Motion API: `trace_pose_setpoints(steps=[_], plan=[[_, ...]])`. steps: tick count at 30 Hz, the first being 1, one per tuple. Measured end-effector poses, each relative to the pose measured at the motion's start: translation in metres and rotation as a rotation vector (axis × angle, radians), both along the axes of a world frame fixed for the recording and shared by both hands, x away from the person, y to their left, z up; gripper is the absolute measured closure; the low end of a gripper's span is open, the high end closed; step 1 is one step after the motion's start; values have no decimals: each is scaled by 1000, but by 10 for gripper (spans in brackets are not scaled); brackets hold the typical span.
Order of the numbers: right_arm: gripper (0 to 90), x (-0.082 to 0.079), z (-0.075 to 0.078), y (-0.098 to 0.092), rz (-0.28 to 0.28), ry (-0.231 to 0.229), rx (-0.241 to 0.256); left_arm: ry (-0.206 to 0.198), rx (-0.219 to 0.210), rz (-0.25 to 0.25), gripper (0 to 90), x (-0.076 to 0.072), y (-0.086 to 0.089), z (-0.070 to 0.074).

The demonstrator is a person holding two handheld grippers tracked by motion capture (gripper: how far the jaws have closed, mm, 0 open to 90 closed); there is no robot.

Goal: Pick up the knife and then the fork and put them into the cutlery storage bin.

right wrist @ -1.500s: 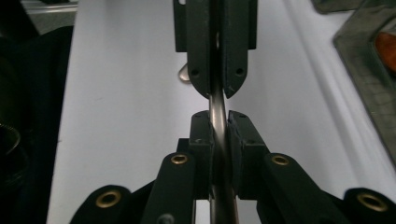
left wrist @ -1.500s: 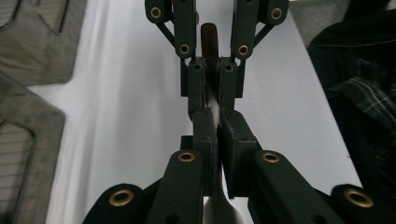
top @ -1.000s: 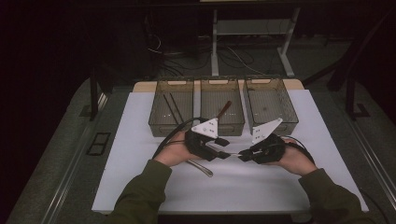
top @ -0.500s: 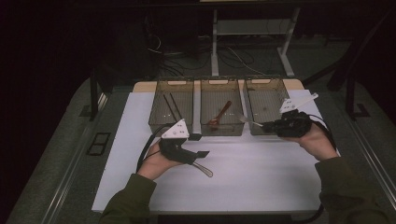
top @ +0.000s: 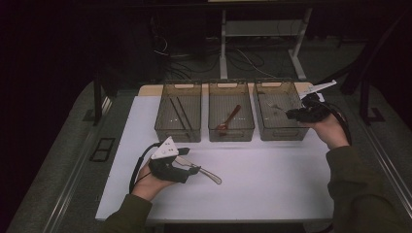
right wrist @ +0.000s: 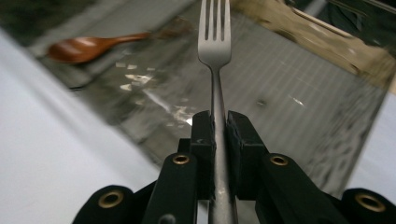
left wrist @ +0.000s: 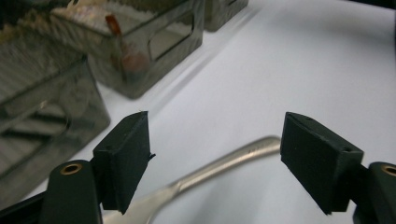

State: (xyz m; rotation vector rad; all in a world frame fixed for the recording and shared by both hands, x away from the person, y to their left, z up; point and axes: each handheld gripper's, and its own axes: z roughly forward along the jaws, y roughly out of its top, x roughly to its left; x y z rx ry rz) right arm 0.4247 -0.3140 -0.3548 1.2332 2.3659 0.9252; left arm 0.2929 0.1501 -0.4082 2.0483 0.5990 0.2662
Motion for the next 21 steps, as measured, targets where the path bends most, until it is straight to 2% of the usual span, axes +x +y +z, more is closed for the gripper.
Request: trace_pose_setpoints(steps=[6,10,12,13,17,21], plan=[[802,26,-15,2,-56,58,-44,8,21,0,230,-3,2,-5],[798,36,-25,4,-75,72,-56,5,33,-9,230,-2,2,-6],[790,39,-27,3,-86,64,-43,9,34,-13,231,-1,2,-7],[777,40,-28,2,-85,85,-29,11,35,-15,231,-1,2,-7],[639,38,-27,-1,-92,62,-10,13,42,-20,235,-1,2,-8],[496,31,-18,-6,-85,45,60,11,36,-15,250,-1,3,-7]])
